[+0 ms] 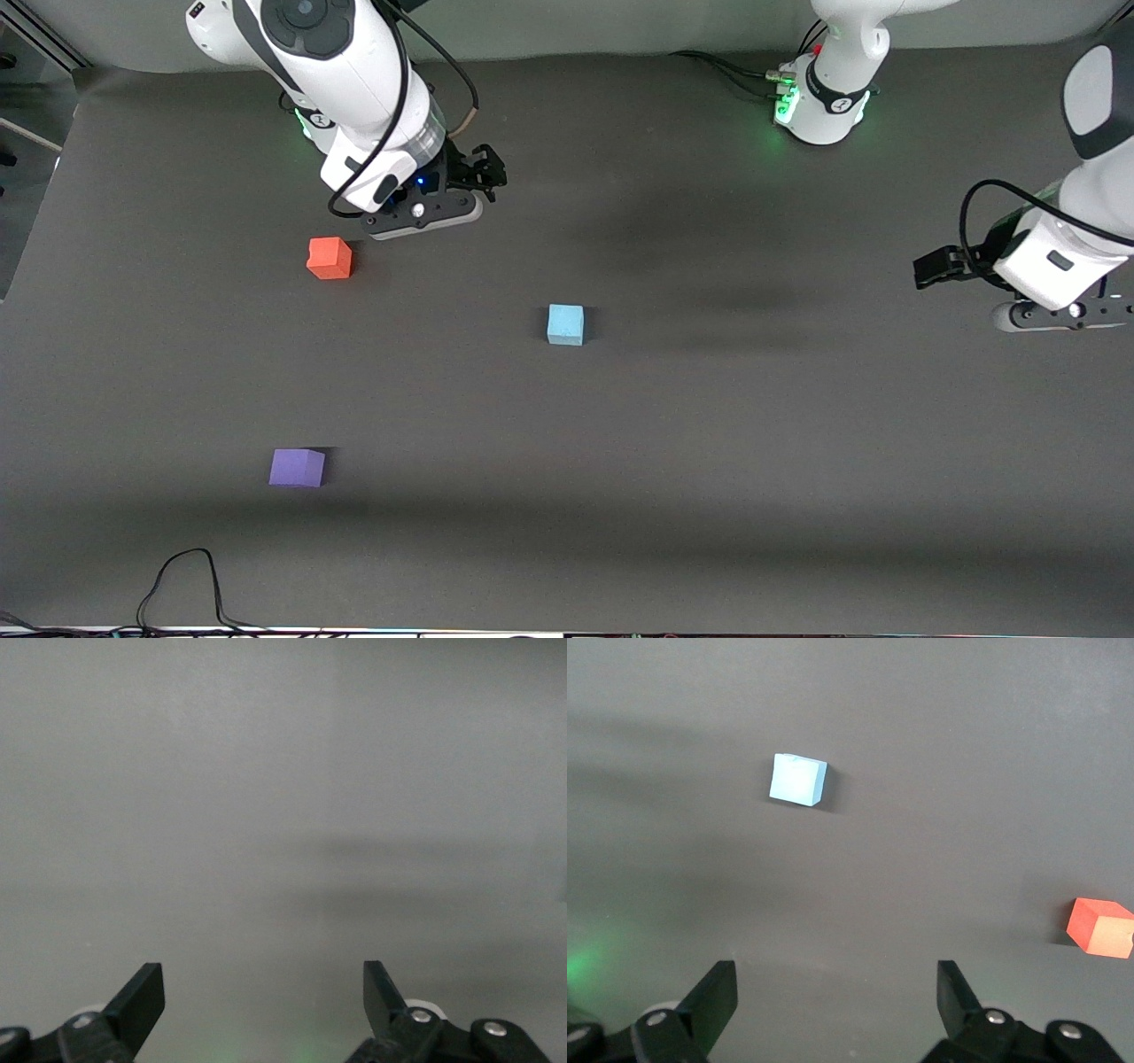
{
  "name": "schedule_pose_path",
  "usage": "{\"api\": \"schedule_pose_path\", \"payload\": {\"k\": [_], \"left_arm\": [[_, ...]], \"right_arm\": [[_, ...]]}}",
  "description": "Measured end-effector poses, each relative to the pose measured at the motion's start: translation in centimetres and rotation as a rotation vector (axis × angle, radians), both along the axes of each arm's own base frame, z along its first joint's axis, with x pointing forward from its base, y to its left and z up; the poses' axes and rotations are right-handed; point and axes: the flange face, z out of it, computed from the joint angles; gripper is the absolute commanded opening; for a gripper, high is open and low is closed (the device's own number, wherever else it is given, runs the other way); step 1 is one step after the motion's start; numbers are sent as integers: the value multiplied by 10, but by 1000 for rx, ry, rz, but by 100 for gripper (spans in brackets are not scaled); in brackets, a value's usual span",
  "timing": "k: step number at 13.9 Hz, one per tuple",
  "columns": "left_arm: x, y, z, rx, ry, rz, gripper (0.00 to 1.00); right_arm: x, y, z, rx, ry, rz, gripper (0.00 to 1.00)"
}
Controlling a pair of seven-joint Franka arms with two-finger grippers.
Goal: Place blue block between orange and purple blocks
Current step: 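Lower the right gripper onto the blue block and close it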
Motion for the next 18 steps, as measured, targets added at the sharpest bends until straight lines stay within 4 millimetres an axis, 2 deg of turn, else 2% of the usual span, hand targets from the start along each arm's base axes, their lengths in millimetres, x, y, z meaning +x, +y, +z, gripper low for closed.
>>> {"api": "schedule_pose_path", "payload": {"k": [1, 3, 7, 9, 12, 16, 18], "left_arm": [[0, 8, -1, -2, 0, -3, 100], [1, 17, -1, -4, -6, -3, 100], [3, 18, 5, -5, -21, -7, 100], [3, 23, 11, -3, -28, 2, 100], [1, 23, 20, 4, -12, 0, 100], [1, 18, 21, 4, -12, -11, 100], [1, 18, 20, 2, -9, -29, 100]], "right_arm": [[3, 5, -16, -1, -4, -3, 100], [5, 22, -62, 0, -25, -21, 100], [-5, 70, -168, -26, -51, -42, 100], [-4, 83, -206, -34, -65, -43, 100], [5, 86, -250, -42, -86, -53, 100], [14, 92, -284, -44, -111, -83, 100], [16, 95, -309, -42, -131, -122, 100]]}}
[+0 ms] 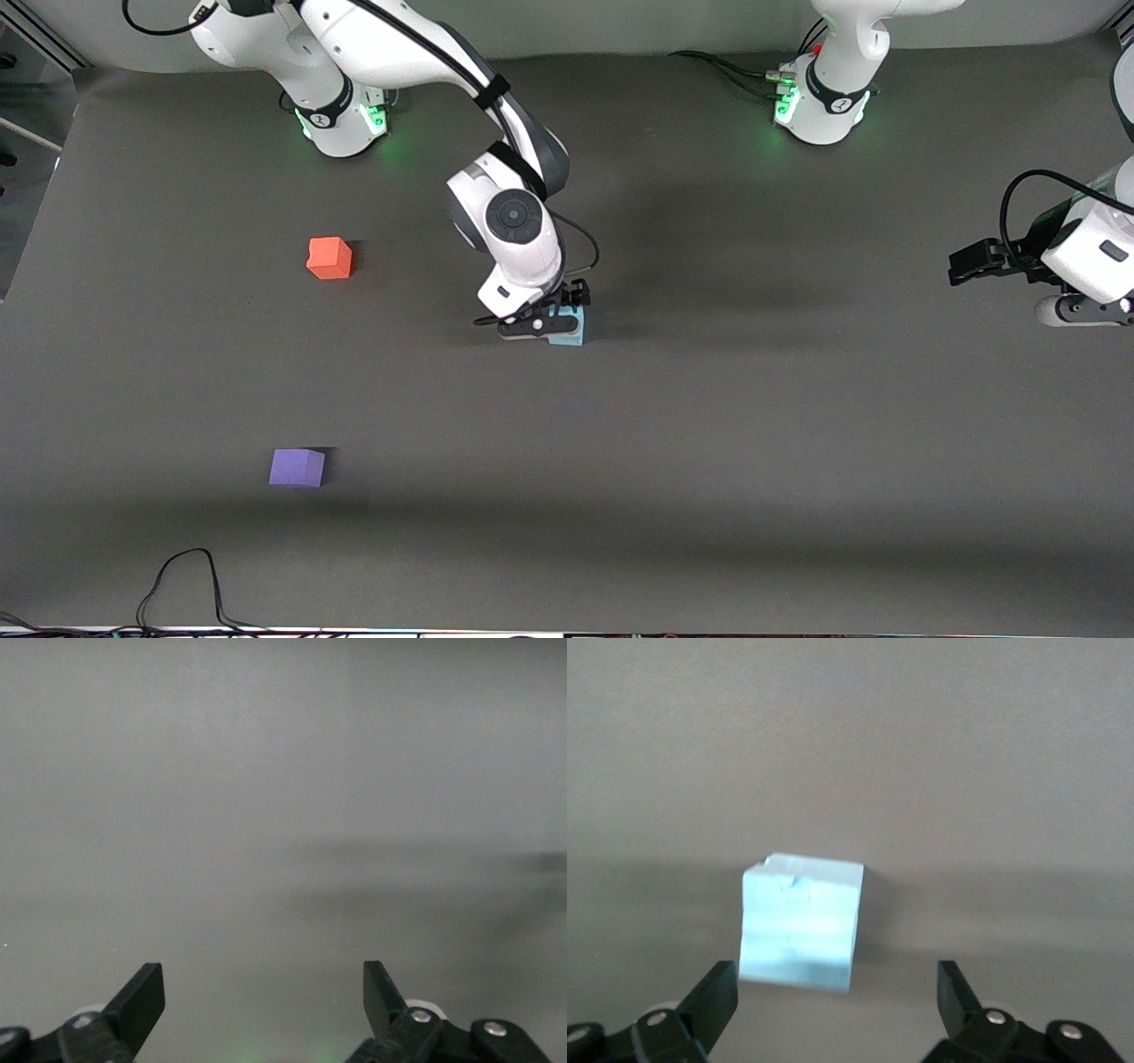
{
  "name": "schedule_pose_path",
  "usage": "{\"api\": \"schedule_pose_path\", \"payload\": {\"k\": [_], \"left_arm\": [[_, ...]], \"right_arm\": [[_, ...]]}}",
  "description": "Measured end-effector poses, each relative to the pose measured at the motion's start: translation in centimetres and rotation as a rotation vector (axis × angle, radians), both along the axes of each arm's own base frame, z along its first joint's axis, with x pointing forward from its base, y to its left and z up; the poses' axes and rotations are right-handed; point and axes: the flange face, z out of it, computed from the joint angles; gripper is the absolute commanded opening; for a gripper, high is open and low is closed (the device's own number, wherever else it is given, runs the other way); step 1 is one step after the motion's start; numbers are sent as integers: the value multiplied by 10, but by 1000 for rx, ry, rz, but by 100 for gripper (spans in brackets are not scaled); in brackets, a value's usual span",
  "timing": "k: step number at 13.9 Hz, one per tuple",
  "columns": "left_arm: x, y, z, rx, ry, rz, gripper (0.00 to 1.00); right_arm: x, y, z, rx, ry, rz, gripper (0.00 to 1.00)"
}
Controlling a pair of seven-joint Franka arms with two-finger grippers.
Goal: Place blue block between orange and purple blocks
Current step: 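Lower the right gripper onto the blue block and close it, then carry the blue block with the right gripper toward the orange block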
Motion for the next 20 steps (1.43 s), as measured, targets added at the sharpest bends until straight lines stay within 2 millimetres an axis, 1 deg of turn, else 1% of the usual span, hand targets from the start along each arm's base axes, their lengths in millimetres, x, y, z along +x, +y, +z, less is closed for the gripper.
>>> {"api": "schedule_pose_path", "payload": {"k": [2, 4, 6, 10, 15, 17, 20], "left_arm": [[0, 0, 0, -1, 2, -9, 100], [0, -1, 0, -1, 3, -14, 100], [0, -2, 0, -2, 4, -18, 100], [-1, -13, -1, 0, 6, -39, 100], [-1, -9, -1, 1, 7, -33, 100], [-1, -9, -1, 1, 7, -32, 100], [-1, -9, -1, 1, 7, -33, 100]], "right_arm": [[-2, 6, -32, -1, -18, -13, 100], [-3, 14, -47, -2, -25, -25, 100], [-2, 17, -51, -3, -26, -38, 100], [-2, 17, -52, -3, -27, -46, 100], [-1, 18, -53, 2, -34, -71, 100], [0, 19, -57, 7, -42, -74, 100], [0, 16, -74, 0, -44, -75, 100]]}}
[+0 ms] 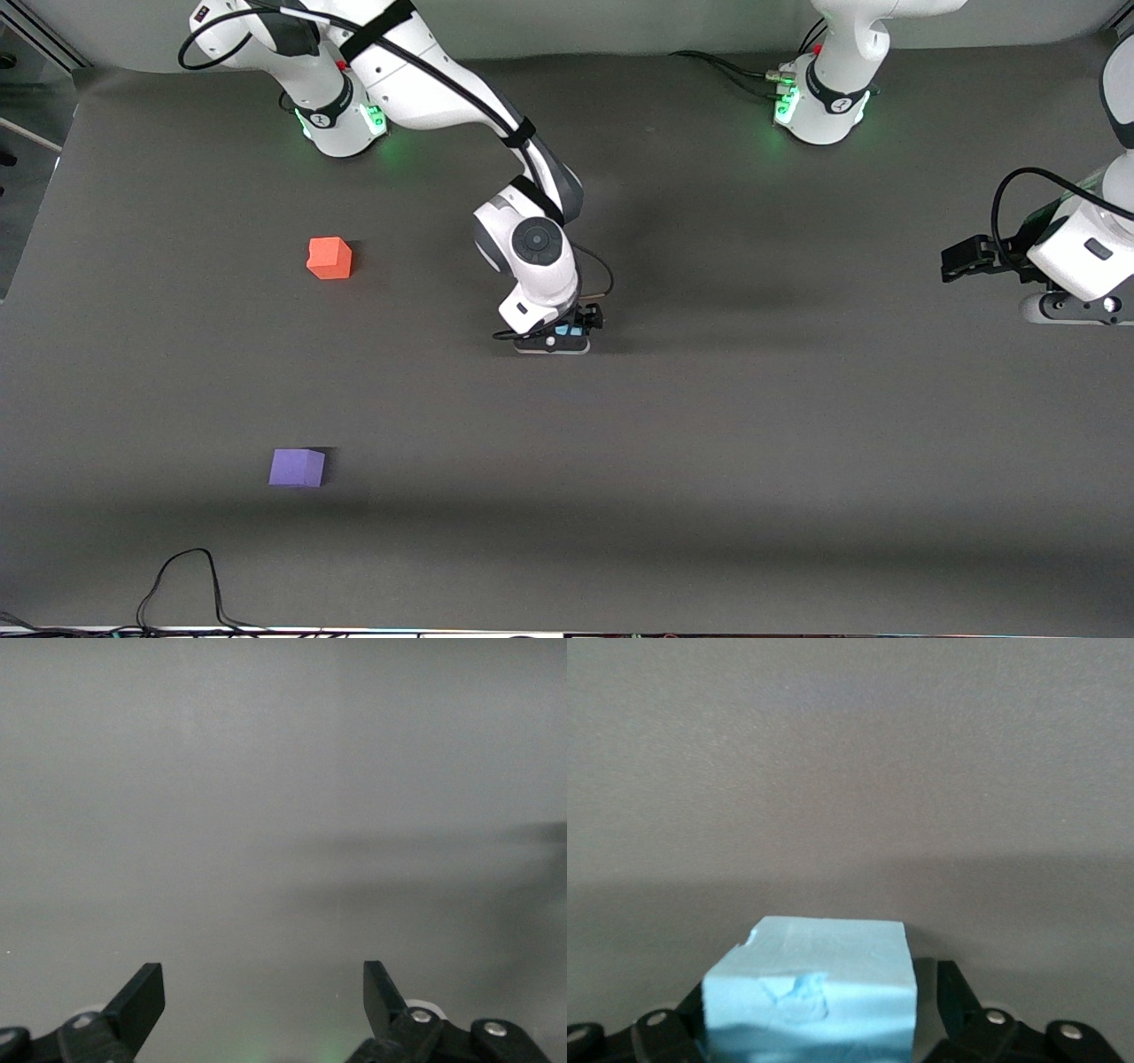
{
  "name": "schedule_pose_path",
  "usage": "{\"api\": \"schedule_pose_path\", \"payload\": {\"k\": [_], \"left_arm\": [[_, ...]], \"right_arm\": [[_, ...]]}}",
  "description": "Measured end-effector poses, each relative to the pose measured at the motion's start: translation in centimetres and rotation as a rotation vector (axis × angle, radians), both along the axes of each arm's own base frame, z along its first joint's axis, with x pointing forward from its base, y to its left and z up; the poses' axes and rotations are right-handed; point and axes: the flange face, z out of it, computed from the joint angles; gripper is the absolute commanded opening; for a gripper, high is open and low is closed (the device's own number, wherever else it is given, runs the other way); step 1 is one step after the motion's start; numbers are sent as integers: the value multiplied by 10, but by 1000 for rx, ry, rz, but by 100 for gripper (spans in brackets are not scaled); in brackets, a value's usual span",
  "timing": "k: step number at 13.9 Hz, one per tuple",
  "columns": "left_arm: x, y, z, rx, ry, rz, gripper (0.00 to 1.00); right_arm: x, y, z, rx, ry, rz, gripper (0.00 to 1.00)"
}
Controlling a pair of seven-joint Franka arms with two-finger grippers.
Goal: Place blue block between orange and purple blocks
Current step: 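Carry the blue block with the right gripper toward the orange block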
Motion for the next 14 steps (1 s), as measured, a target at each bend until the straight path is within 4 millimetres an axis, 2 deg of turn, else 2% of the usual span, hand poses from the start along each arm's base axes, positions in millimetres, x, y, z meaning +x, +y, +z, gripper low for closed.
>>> {"api": "schedule_pose_path", "payload": {"k": [1, 2, 3, 4, 6, 9, 11, 12, 14], "left_arm": [[0, 0, 0, 0, 0, 0, 100], [0, 0, 0, 0, 0, 0, 100], [0, 0, 0, 0, 0, 0, 100], [0, 0, 0, 0, 0, -1, 100], [0, 0, 0, 0, 0, -1, 100], [0, 0, 0, 0, 0, -1, 100], [0, -1, 0, 0, -1, -1, 100], [0, -1, 0, 0, -3, -2, 100], [1, -1, 1, 0, -7, -2, 100]], "right_arm": [[0, 0, -3, -3, 1, 0, 98], [0, 0, -4, -3, 1, 0, 92], [1, 1, -3, -1, -1, 0, 79], [1, 2, -2, 2, -4, 1, 59], [1, 6, 2, 7, -9, 6, 41], [2, 9, 10, 12, -11, 8, 41], [4, 12, 25, -1, 12, 8, 41], [6, 13, 42, -9, 27, 8, 41], [11, 14, 96, -14, 53, 11, 41]]}}
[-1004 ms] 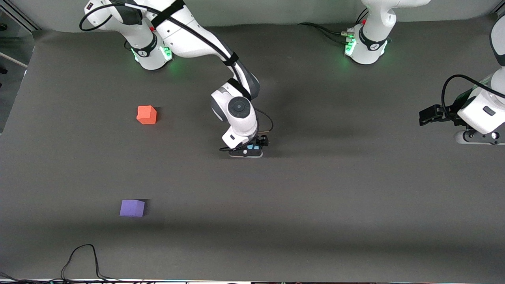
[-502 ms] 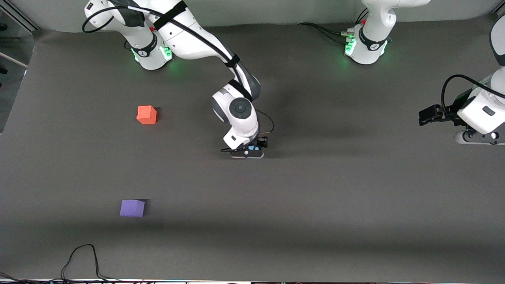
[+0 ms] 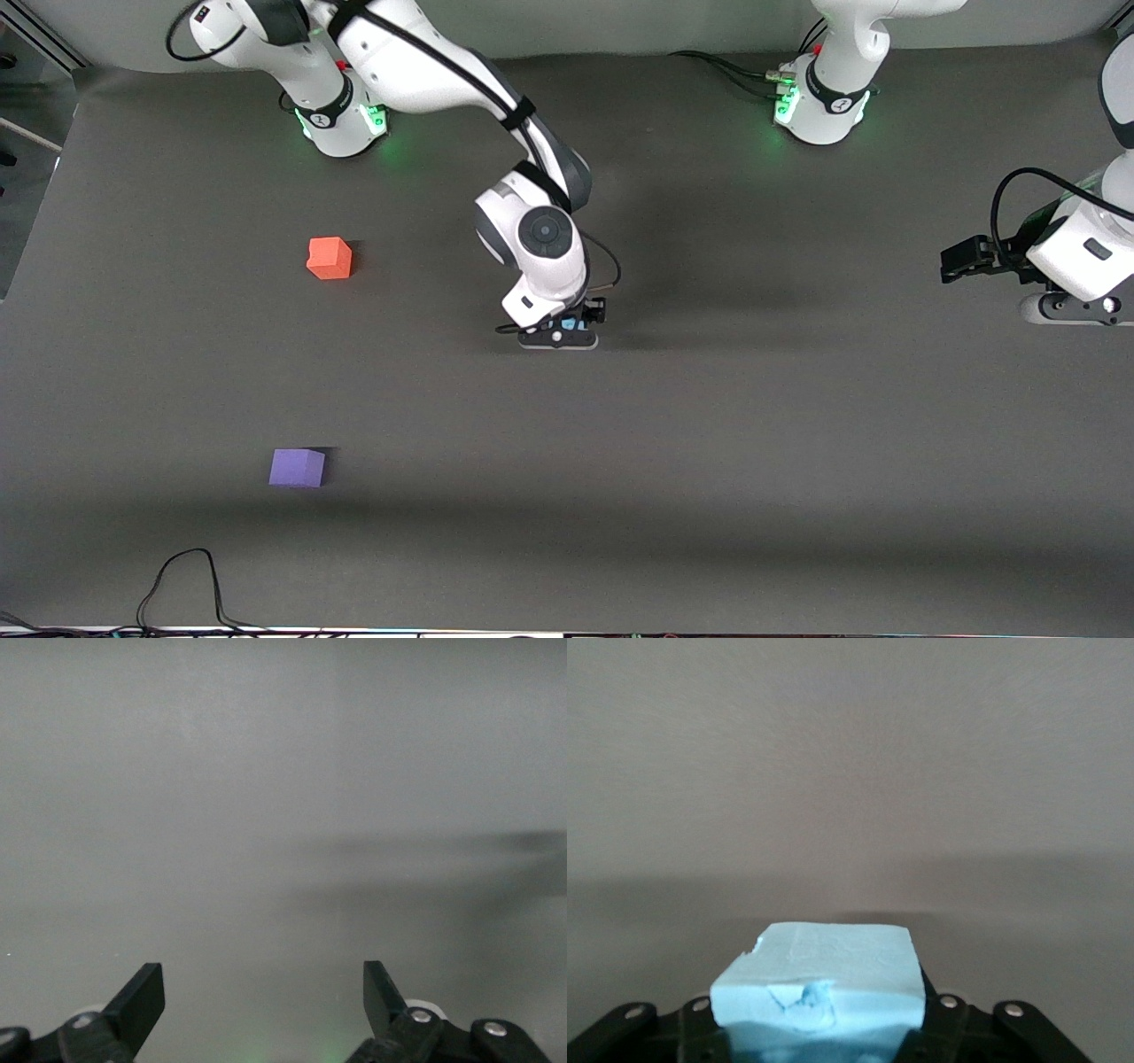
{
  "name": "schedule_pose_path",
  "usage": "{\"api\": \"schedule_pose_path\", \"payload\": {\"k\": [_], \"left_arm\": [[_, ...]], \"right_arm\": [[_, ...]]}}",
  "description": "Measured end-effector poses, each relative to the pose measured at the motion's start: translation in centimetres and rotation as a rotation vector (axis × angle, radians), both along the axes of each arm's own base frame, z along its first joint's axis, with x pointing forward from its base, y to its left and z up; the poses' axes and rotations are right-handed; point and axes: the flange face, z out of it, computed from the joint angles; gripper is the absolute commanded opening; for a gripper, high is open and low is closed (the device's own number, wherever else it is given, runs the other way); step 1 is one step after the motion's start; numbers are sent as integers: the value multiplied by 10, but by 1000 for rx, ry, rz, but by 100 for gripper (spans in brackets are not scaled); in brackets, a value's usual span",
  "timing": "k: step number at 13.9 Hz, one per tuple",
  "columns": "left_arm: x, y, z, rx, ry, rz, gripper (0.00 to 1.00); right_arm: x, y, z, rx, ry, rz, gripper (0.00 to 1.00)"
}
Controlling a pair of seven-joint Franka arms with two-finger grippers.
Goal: Place blue block between orange and purple blocks
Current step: 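Carry the blue block with the right gripper toward the orange block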
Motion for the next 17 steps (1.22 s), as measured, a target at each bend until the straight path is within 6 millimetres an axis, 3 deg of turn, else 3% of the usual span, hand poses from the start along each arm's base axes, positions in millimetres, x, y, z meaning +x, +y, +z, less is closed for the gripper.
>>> {"api": "schedule_pose_path", "payload": {"k": [2, 4, 6, 9, 11, 13, 15, 17], "left_arm": [[0, 0, 2, 0, -5, 0, 100], [0, 0, 3, 0, -6, 0, 100], [0, 0, 3, 0, -7, 0, 100], [0, 1, 3, 0, -7, 1, 100], [0, 0, 3, 0, -7, 0, 100], [0, 0, 3, 0, -7, 0, 100], [0, -1, 4, 0, -9, -1, 100], [0, -1, 5, 0, -11, -2, 100]], "right_arm": [[4, -12, 68, 7, 14, 6, 41], [10, -39, 133, 17, 35, 39, 41], [18, -81, 183, 22, 69, 89, 41], [36, -162, 233, 27, 131, 166, 41], [47, -231, 261, 44, 137, 211, 41], [51, -311, 276, 75, 131, 243, 41], [50, -391, 274, 112, 138, 256, 42], [48, -448, 259, 132, 154, 243, 42]]}}
